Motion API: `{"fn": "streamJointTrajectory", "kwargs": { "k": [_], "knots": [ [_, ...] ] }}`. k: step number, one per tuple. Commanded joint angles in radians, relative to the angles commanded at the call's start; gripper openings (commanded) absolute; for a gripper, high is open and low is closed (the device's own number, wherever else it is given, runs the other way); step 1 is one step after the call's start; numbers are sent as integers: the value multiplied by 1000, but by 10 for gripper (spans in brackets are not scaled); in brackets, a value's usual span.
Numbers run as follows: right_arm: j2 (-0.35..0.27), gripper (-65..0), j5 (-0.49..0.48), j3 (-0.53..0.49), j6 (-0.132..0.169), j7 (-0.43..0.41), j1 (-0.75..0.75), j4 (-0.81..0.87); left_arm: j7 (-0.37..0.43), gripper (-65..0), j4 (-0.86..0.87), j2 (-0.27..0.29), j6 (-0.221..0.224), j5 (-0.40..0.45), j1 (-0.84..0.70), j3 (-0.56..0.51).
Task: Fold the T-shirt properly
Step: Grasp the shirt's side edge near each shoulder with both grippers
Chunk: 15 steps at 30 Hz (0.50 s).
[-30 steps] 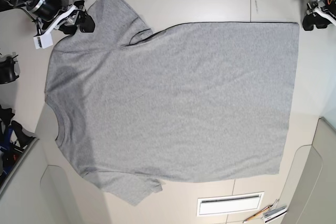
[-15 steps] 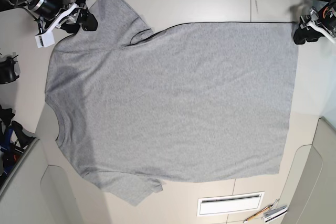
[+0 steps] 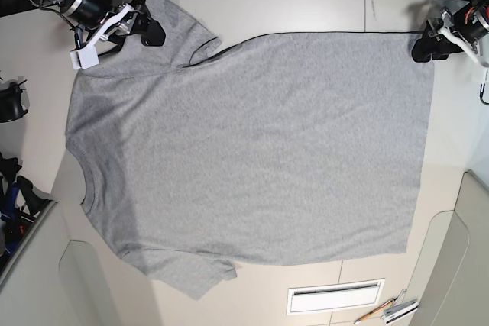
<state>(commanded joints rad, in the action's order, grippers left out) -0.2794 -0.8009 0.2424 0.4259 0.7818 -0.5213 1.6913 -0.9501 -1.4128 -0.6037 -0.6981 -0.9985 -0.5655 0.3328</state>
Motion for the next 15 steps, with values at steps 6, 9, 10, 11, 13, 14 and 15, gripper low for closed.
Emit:
{"fn": "streamJointTrajectory", "kwargs": {
  "k": [6,9,10,11,13,14,15],
  "knots": [
    [0,-426,8,0,0,-42,0,0,12,-614,0,0,0,-12,0,0],
    [0,-650,43,0,11,-64,0,0,78,-650,0,-1,0,-11,0,0],
    [0,-650,61,0,50,-64,0,0,89,-650,0,-1,0,-11,0,0],
    [0,-650,64,0,92,-64,0,2,94,-650,0,-1,0,-11,0,0],
    [1,-650,56,0,106,-59,-3,13,93,-650,0,-8,0,-11,1,10],
    [3,-650,56,4,106,-49,-3,22,93,-650,-1,-16,0,-11,1,17],
    [5,-650,52,11,106,-39,-3,35,93,-650,-4,-23,0,-11,0,29]
  ]
}}
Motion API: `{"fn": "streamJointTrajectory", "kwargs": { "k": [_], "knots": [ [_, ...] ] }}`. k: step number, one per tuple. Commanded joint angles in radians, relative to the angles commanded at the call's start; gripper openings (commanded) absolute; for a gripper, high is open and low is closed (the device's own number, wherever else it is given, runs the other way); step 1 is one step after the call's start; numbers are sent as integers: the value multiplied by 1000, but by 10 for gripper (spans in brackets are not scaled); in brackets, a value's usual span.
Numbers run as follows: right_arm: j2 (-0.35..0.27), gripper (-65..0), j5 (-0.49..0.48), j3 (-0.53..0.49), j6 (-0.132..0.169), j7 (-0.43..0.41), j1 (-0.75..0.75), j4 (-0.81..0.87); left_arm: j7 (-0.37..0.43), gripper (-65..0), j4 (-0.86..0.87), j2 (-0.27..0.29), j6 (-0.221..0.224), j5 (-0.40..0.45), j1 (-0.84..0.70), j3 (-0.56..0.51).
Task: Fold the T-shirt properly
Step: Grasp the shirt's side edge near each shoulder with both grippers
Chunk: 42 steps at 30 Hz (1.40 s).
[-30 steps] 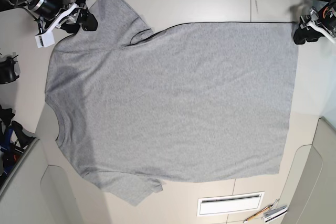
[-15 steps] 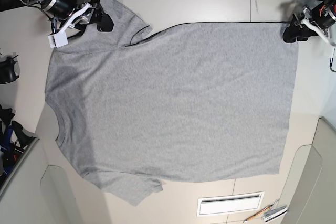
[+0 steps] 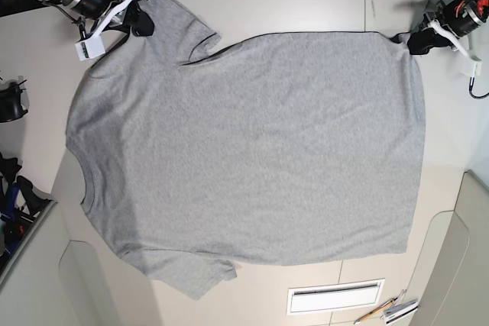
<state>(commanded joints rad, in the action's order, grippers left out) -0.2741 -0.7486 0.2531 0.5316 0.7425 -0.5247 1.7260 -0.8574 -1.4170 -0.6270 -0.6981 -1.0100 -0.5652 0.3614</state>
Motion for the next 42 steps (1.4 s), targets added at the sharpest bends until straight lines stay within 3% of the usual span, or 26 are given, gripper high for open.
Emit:
{"fn": "streamJointTrajectory", "kwargs": {
  "k": [8,16,19,25,32,37,42],
  "knots": [
    [3,-650,-107,115,3,63,-18,81,-92,-650,-79,-8,0,-15,-1,161],
    [3,-650,-243,235,50,101,-109,103,-204,-650,-107,-8,0,-185,-3,336],
    [3,-650,-292,265,61,115,-116,106,-224,-650,-107,-23,0,-241,-3,347],
    [3,-650,-292,269,61,115,-109,175,-194,-650,-108,-41,0,-273,14,347],
    [3,-650,-255,269,60,114,25,190,-185,-650,-108,-41,0,-268,71,347],
    [4,-650,-235,269,60,110,88,189,-87,-650,-108,-41,0,-166,122,344],
    [3,-650,-199,268,60,96,142,182,-16,-650,-108,-40,0,-118,122,344]
  ]
}}
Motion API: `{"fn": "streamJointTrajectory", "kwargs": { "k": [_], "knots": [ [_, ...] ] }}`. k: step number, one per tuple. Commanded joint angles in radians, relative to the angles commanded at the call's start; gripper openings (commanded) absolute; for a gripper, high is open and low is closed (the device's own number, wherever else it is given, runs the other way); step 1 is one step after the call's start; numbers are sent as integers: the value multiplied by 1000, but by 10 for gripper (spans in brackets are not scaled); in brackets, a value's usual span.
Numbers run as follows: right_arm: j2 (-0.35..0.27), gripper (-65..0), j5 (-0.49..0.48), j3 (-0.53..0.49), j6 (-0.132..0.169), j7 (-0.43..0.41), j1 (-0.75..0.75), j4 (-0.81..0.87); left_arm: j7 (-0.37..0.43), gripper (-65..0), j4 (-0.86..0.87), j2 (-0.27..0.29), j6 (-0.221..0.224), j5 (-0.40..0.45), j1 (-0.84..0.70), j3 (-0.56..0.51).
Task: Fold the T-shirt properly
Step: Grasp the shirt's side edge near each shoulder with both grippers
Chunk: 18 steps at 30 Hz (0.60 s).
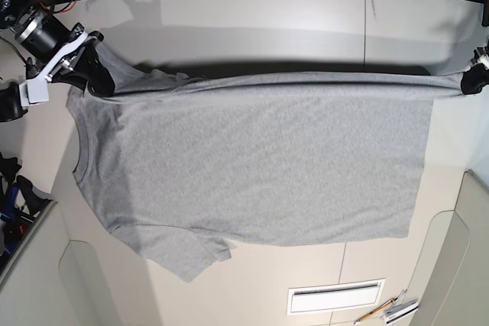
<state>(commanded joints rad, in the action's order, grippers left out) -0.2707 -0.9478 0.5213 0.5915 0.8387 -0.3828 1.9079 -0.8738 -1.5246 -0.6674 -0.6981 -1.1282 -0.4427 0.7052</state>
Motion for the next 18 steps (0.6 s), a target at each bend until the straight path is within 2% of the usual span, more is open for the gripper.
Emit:
{"fn": "streamJointTrajectory", "kwargs": {
  "k": [3,8,12,18],
  "knots": [
    [0,-650,6,0,0,-4,48,-45,47,-650,0,0,0,58,16,-34],
    [0,-650,5,0,0,-5,157,-169,143,-650,2,0,0,207,116,-181],
    [0,-650,6,0,0,-6,220,-245,167,-650,14,0,0,291,194,-256],
    [0,-650,39,-19,0,-21,323,-372,252,-650,169,0,0,395,314,-332]
  ]
}}
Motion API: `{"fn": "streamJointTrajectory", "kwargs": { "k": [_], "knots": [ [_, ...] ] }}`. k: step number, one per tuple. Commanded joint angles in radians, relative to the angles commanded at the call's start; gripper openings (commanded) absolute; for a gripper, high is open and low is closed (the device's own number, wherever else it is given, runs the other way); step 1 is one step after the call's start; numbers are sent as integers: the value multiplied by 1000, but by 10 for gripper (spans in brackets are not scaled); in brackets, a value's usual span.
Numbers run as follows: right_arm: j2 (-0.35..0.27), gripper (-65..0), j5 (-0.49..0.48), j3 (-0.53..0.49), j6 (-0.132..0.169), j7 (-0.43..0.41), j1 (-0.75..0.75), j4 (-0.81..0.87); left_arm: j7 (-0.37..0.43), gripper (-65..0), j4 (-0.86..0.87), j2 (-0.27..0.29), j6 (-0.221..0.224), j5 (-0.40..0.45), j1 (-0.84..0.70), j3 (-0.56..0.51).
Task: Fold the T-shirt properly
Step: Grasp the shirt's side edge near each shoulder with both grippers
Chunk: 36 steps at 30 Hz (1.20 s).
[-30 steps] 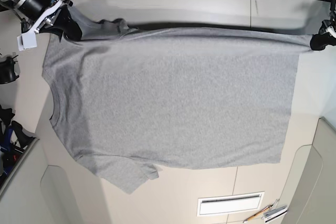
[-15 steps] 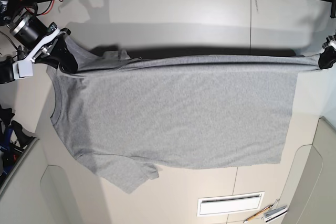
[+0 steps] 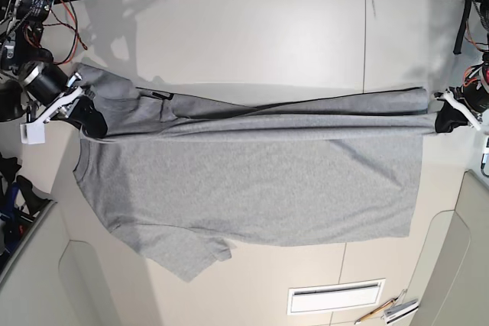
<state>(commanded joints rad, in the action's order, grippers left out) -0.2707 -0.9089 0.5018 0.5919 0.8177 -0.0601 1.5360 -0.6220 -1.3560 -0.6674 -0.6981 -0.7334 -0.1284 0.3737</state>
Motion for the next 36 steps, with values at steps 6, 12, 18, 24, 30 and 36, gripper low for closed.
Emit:
{"fn": "streamJointTrajectory", "kwargs": {
  "k": [6,12,18,24,30,36],
  "knots": [
    [0,-650,92,-96,0,-29,93,-95,44,-650,172,0,0,13,120,-16],
    [3,-650,192,-175,-1,-64,152,-177,80,-650,280,4,0,13,175,-19],
    [11,-650,197,-179,-1,-96,153,-187,165,-650,283,6,0,50,176,-48],
    [24,-319,221,-178,-5,-89,153,-184,177,-381,283,5,0,72,176,-48],
    [24,-320,168,-76,-4,84,148,-127,167,-291,282,5,0,63,175,-37],
    [19,-320,112,127,-4,151,145,-94,48,-237,282,5,0,-93,175,109]
  ]
}}
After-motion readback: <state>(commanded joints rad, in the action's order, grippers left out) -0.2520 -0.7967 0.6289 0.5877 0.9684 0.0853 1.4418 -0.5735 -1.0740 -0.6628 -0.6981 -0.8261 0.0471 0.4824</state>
